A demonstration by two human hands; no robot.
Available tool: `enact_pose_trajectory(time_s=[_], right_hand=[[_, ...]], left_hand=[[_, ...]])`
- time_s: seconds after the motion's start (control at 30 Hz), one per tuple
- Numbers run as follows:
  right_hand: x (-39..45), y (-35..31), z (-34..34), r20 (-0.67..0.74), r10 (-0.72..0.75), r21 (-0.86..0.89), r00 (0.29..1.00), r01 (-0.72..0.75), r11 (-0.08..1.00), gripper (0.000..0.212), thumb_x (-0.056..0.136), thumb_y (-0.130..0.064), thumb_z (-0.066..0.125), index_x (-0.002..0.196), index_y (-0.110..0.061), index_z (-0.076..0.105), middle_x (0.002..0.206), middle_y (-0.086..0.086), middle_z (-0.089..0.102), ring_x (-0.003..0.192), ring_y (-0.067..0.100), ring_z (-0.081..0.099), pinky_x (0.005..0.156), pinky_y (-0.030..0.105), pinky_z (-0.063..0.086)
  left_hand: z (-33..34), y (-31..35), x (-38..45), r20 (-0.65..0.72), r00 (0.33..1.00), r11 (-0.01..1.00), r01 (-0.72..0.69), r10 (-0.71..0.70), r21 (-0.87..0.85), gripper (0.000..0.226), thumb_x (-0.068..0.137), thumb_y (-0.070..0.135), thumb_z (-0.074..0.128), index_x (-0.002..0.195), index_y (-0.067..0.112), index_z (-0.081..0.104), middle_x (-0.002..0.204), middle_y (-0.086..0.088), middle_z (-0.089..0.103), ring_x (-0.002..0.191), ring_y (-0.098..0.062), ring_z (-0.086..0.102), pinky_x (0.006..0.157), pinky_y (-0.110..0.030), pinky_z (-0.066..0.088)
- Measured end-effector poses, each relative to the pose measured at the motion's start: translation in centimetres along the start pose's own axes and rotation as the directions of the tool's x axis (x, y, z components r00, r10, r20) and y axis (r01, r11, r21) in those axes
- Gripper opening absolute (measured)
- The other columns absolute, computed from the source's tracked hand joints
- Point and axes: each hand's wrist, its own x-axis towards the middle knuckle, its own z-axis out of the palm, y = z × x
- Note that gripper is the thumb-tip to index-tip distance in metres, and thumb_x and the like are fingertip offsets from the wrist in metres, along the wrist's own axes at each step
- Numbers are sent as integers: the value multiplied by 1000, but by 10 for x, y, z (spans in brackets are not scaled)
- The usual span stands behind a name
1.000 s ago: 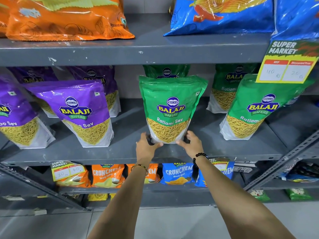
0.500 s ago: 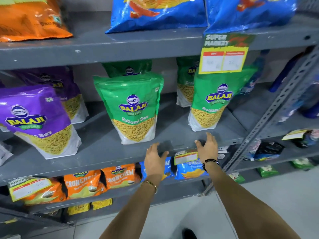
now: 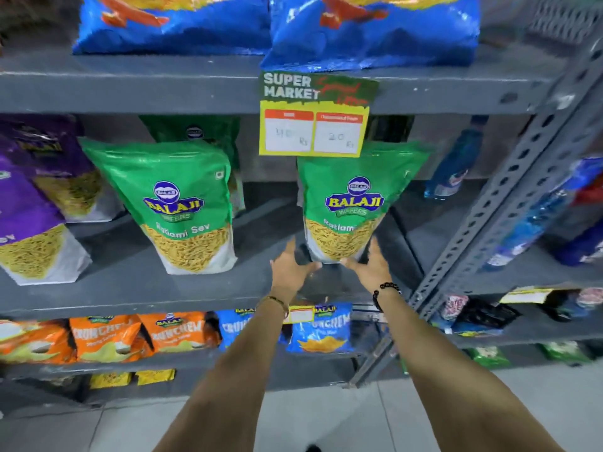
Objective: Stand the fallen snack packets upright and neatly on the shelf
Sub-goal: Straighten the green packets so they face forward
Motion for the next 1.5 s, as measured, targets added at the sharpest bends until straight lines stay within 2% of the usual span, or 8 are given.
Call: enact_pose_trajectory(time_s=[0.23,0.47,0.6,0.77,0.97,1.1,1.33,1.5], right_hand=[[6,4,0,4,-35,123,999,34,992,78,69,-9,78,135,-18,37,117,-1,58,114,21,53,91,26,39],[4,4,1,41,-20,90,999,16,996,85,69,-15,79,140,-16,33,139,9,50,125,28,48,103,40,41],[5,2,-2,53,4,98,999,-9,995,87,68,-16,80,139,-15,32,140,10,48,123,26,48,99,37,40],[4,2,-6,70,26,87,997,-32,996,89,64,-18,83,139,-16,33,139,9,49,125,27,48,98,37,40],[1,1,-7,71,22,91,997,-29,995,89,64,-16,83,138,-16,34,140,9,49,123,25,48,96,34,39],[-1,1,-6,89,8,89,996,-16,996,92,65,-12,82,142,-18,30,141,6,49,128,26,47,107,46,39],[-1,-2,-7,91,8,47,996,-13,999,82,66,-14,81,137,-17,39,134,7,56,123,26,52,104,46,43],[-1,-3,-8,103,7,59,995,-13,998,80,67,-12,80,136,-17,39,133,8,57,123,27,52,104,48,43]], left_hand=[[9,4,0,-40,999,999,-26,28,41,62,79,29,69,135,18,45,134,-8,57,127,-26,47,116,-54,7],[4,2,-7,-108,994,990,-18,3,-138,47,76,10,72,119,5,54,123,-14,64,115,-30,58,106,-45,41],[3,5,-7,-114,994,991,-12,-3,-132,44,75,14,74,115,6,56,116,-14,67,112,-31,59,109,-50,34],[0,4,-11,-93,996,990,-9,-4,-142,44,76,13,73,115,5,54,115,-15,67,98,-19,59,84,-27,44],[0,6,-12,-88,996,992,4,-15,-123,46,77,15,72,118,7,52,119,-14,66,106,-23,59,93,-34,46],[-1,6,-13,-79,997,994,-14,5,-111,54,75,15,74,123,8,50,126,-14,62,117,-27,55,107,-45,39],[1,6,-12,-84,996,993,-25,15,-116,48,74,12,74,119,7,55,125,-13,63,115,-26,57,95,-29,38],[2,6,-12,-89,996,995,-21,12,-100,49,75,13,74,119,6,54,126,-14,62,115,-26,57,100,-38,42]])
